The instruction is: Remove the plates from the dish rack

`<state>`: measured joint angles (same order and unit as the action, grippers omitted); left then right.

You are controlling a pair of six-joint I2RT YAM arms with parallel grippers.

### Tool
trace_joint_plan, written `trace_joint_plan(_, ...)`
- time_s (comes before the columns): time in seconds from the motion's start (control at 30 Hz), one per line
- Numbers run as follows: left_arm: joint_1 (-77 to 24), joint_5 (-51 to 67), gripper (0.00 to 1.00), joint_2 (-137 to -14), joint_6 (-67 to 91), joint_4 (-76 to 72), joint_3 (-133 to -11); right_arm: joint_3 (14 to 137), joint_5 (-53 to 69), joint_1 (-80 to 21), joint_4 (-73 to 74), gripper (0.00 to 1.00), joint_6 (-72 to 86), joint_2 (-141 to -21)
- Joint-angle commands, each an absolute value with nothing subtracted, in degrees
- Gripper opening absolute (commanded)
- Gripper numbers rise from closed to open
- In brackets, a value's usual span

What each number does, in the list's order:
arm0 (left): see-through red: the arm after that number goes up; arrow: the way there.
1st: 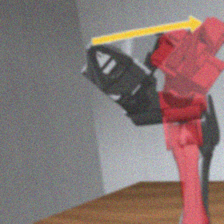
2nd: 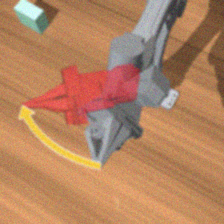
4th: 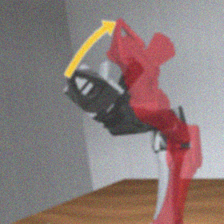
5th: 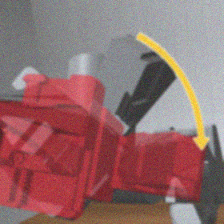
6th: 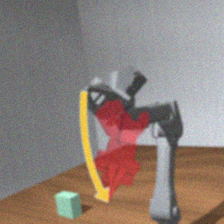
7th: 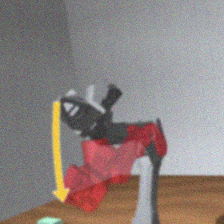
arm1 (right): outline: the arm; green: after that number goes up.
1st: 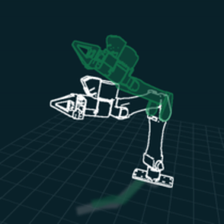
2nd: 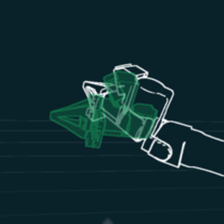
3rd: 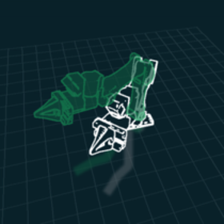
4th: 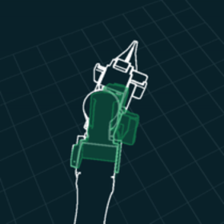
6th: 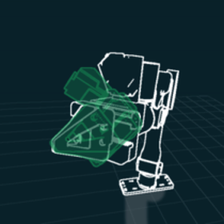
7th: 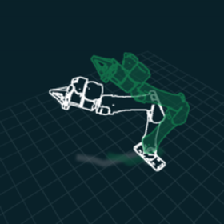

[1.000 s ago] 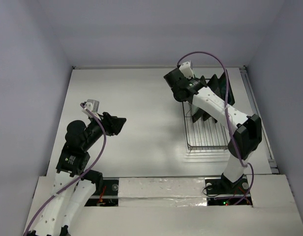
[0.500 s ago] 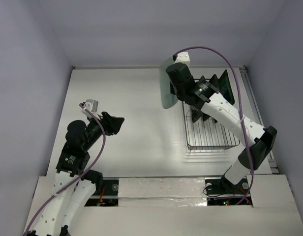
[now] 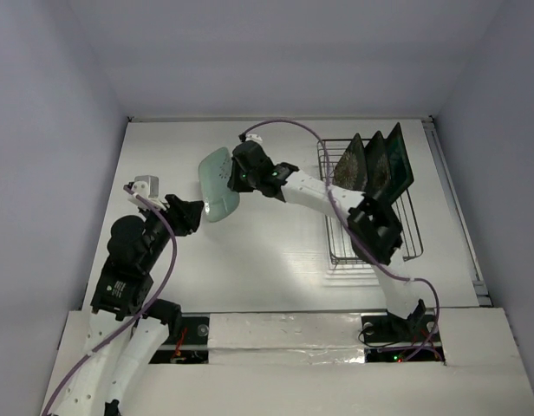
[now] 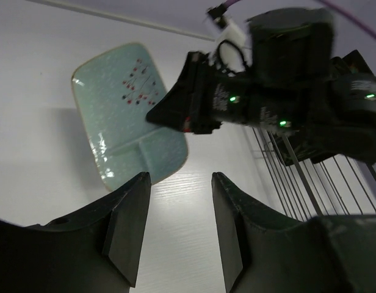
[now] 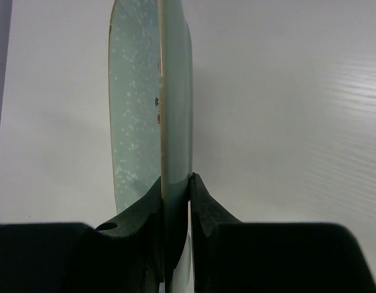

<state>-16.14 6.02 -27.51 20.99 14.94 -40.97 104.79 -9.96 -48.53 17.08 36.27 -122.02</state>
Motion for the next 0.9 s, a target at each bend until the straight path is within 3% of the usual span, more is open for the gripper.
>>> trace_joint_plan(0.0,-16.8,3.2,0.41,-26.0,20.4,14.2,-42.5,114.9,-4.1,-50.4,2.5,0.0,44.5,-123.0)
trace_joint_plan(0.13,-16.8,3.4,0.41,-26.0,20.4,13.8,-41.9,122.2,-1.3,-51.7,3.2,0.0,48.9,-132.9)
trace_joint_plan(0.47,-16.8,5.1,0.41,-26.0,20.4,13.0,-41.3,130.2,-0.8,-52.7,2.5,0.04,58.2,-144.3)
trace_joint_plan(0.67,-17.3,5.4,0.41,-26.3,20.3,12.8,-41.2,126.3,-1.9,-52.7,0.8,0.16,60.3,-144.3)
trace_joint_plan(0.77,-17.3,5.6,0.41,-26.5,20.3,12.7,-41.1,122.2,-3.2,-52.7,0.6,0.34,60.5,-142.1)
trace_joint_plan(0.8,-17.3,5.8,0.41,-26.5,20.3,12.7,-41.1,120.8,-3.3,-52.7,0.6,0.49,60.2,-141.7)
trace_joint_plan(0.87,-17.3,5.7,0.41,-26.6,20.3,12.8,-41.1,119.5,-2.7,-52.7,0.7,0.63,59.1,-140.5)
